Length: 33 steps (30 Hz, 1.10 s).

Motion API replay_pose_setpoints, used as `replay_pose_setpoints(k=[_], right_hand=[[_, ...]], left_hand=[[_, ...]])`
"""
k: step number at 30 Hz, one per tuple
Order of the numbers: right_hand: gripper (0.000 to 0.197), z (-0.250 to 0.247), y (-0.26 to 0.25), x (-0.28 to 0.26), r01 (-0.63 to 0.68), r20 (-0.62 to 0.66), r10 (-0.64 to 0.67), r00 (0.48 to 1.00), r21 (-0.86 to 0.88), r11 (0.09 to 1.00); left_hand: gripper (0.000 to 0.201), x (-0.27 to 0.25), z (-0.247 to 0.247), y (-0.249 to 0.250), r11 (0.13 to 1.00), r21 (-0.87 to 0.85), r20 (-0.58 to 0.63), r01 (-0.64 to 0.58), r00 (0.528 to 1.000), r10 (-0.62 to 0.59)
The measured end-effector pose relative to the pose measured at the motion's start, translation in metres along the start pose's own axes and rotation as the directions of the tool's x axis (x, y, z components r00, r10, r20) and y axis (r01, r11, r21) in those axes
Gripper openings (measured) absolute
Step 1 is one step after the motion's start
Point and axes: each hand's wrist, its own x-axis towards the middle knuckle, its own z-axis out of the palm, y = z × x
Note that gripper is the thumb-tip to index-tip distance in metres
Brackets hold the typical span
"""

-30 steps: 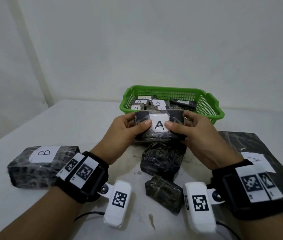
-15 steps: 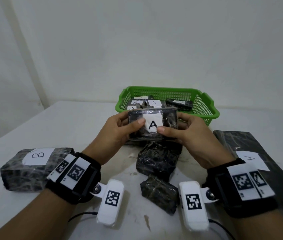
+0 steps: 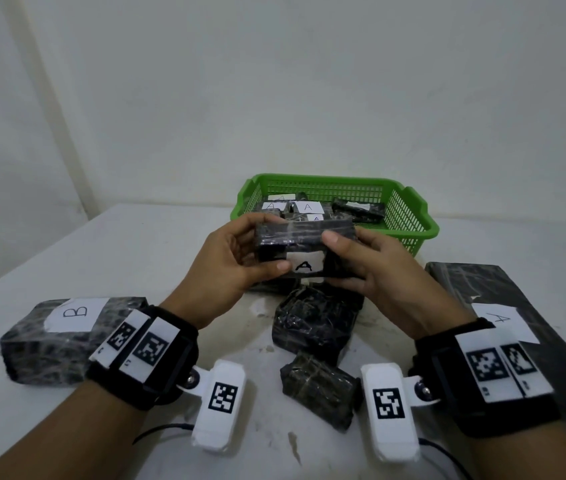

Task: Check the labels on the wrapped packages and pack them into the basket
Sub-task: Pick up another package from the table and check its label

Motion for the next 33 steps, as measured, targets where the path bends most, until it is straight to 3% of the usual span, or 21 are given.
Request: replay_pose_setpoints(k=[3,8,10,14,18,26,33], right_hand=[[0.059,-0.001,-0.002,0.0,-0.068,0.022,0.067,0.998,0.061,0.996],[0.049,-0.005,0.001,0.001,0.059,-0.049,-0.057,0.997,0.044,0.997],[0.052,-0.006,0.002,0.003,0.07,-0.047,-0.068,0.997,0.032,0.997],[0.071,-0.004,0.004,0.004,0.024,-0.022,-0.024,0.999,0.012,1.0],[0.074,-0.007,0.007,0.006,0.044,-0.058,-0.044,0.997,0.005,0.999],[0.079,-0.007,0.002,0.004,0.032,-0.007,-0.032,0.999,0.015,0.999],[0.087,-0.006,0.0,0.002,0.064,0.012,-0.063,0.998,-0.017,0.998]], left_hand=[[0.055,-0.001,0.002,-0.001,1.0,0.005,0.014,-0.007,1.0,0.007],[0.057,0.0,0.004,-0.003,0.984,-0.072,0.149,0.161,0.978,-0.149],[0.059,0.0,0.005,-0.002,0.971,-0.121,0.123,0.204,0.974,-0.19],[0.056,0.0,0.005,-0.003,0.975,-0.11,0.073,0.195,0.98,-0.187],[0.065,0.0,0.005,-0.004,0.962,-0.16,0.08,0.223,0.974,-0.212],[0.057,0.002,0.003,-0.003,0.942,-0.239,0.072,0.234,0.972,-0.223],[0.077,0.001,-0.005,0.002,0.963,-0.189,0.109,0.191,0.979,-0.173]])
